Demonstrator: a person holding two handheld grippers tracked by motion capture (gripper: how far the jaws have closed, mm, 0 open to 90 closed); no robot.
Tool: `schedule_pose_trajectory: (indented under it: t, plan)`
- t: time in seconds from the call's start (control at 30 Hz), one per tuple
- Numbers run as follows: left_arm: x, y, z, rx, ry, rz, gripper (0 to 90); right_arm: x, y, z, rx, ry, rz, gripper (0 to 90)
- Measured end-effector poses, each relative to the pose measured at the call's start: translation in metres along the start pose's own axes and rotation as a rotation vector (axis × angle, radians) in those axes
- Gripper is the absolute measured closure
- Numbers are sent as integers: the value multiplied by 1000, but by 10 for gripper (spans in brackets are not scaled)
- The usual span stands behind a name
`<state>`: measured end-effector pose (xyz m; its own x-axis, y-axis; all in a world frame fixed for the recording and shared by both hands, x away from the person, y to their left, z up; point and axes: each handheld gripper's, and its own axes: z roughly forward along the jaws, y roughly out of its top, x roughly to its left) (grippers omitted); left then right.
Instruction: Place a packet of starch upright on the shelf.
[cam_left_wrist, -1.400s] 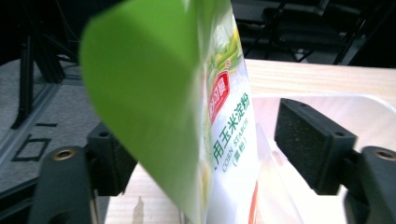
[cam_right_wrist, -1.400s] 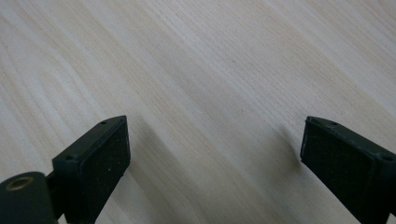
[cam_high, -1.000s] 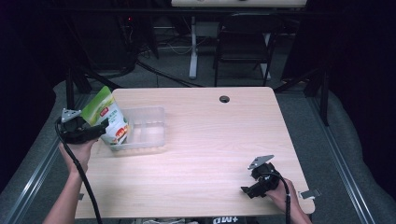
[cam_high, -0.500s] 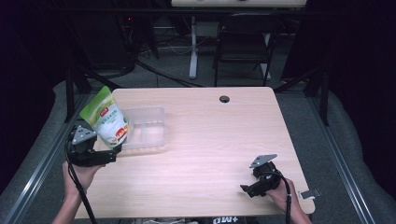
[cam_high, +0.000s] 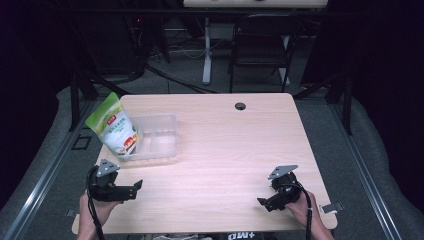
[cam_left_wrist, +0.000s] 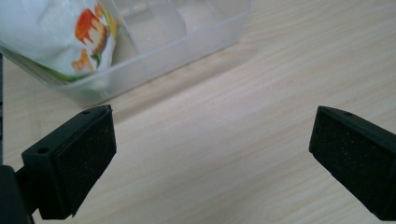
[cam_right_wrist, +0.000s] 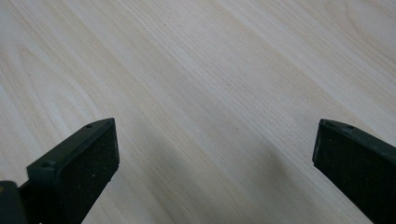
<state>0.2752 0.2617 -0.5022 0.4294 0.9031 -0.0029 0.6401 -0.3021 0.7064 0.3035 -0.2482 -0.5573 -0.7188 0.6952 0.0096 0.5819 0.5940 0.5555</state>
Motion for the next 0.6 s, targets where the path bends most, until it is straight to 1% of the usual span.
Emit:
schedule_pose_trajectory:
  t: [0.07, 0.13, 0.17, 0.2, 0.23, 0.27, 0.4, 0.47, 0.5, 0.53, 0.57, 0.6]
  plan:
    - [-3, -8, 4, 25, -16, -4, 3, 0, 0, 0, -5, -1, -5, 0]
    - [-6, -14, 8, 61, -3, 23, 3, 0, 0, 0, -4, 1, -6, 0]
    - [-6, -16, 9, 68, -10, 26, 3, 0, 0, 0, -3, 0, -8, 0]
    - [-6, -17, 10, 72, -8, 25, 3, 0, 0, 0, -1, -9, -10, 0]
    - [-6, -18, 10, 72, -18, 22, 3, 0, 0, 0, -1, -9, -10, 0]
    - [-5, -19, 11, 73, -21, 23, 4, 0, 0, 0, -2, -6, -4, 0]
    - [-3, -20, 16, 87, -33, 17, 6, 0, 0, 0, 5, -11, -9, 0]
    - [-3, -20, 18, 88, -41, 12, 8, 1, 1, 0, 15, -28, -16, 0]
    - [-3, -20, 20, 93, -42, 21, 8, 1, 1, 0, 15, -28, -16, 0]
    - [-2, -20, 21, 97, -49, 16, 10, 2, 2, 0, 11, -36, -27, 0]
    - [-2, -20, 22, 98, -54, 20, 13, 3, 3, -1, 16, -48, -31, 0]
    - [-1, -21, 23, 97, -55, 16, 13, 4, 4, -3, 21, -54, -31, 0]
